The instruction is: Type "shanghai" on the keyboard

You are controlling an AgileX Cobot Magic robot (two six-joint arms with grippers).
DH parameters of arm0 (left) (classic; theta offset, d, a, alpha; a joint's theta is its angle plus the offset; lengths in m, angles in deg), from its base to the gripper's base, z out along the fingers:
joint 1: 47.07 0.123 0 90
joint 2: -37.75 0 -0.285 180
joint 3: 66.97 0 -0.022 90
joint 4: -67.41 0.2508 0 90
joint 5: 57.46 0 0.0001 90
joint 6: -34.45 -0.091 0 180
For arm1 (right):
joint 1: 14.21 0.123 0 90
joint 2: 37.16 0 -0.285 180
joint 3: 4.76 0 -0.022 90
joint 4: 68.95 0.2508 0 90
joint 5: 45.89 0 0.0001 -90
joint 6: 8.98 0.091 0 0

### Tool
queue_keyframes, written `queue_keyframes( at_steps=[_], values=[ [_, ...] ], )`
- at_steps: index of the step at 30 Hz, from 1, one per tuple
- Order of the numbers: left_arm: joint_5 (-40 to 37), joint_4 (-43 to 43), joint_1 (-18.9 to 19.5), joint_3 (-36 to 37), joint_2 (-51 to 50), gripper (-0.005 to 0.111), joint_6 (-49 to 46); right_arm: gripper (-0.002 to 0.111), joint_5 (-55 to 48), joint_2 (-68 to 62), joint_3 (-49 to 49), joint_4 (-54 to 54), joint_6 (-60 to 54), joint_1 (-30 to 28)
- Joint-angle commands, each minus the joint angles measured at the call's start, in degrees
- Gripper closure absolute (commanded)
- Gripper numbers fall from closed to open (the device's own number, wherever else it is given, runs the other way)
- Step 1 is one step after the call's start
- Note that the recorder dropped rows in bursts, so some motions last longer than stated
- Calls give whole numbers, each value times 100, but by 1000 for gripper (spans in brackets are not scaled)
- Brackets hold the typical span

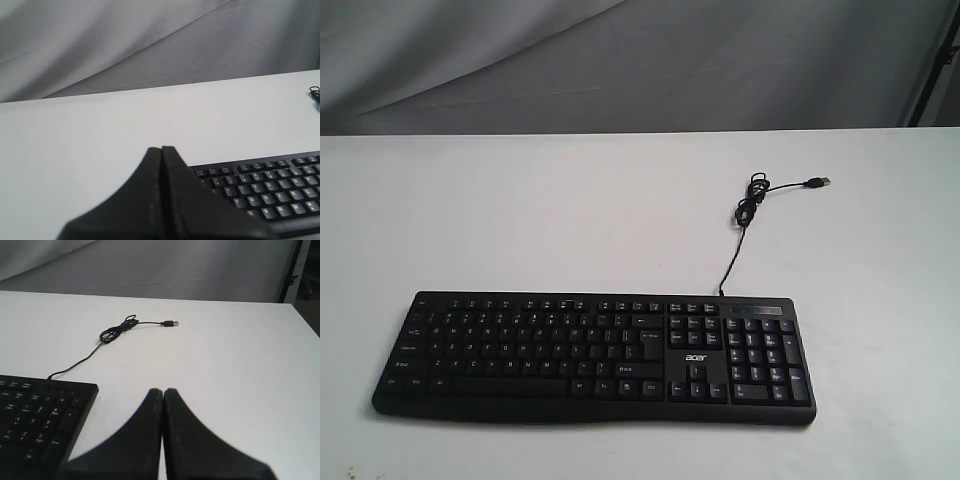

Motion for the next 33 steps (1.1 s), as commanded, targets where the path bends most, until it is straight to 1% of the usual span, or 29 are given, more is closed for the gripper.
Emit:
queue_keyframes(
  at_steps=[1,11,15,20,24,25,26,28,29,33],
  values=[
    [27,4,-23,25,20,107,16,108,20,30,23,-45,17,-28],
    [27,4,-23,25,20,107,16,108,20,30,23,-45,17,-28],
    [27,4,-23,25,20,107,16,108,365,30,23,-88,16,-28],
    [27,4,-23,25,20,107,16,108,1767,30,23,-88,16,-28],
    [27,4,-23,25,20,107,16,108,2541,30,23,-88,-63,-28],
    [27,4,-23,25,20,107,16,108,2975,30,23,-88,-128,-28],
    [27,4,-23,25,20,107,16,108,3139,30,23,-88,-128,-28],
    [27,4,-23,25,20,107,16,108,3653,30,23,-88,-45,-28],
    [27,4,-23,25,20,107,16,108,4088,30,23,-88,51,-28],
    [27,4,-23,25,20,107,16,108,5002,30,23,-88,137,-28]
  ],
)
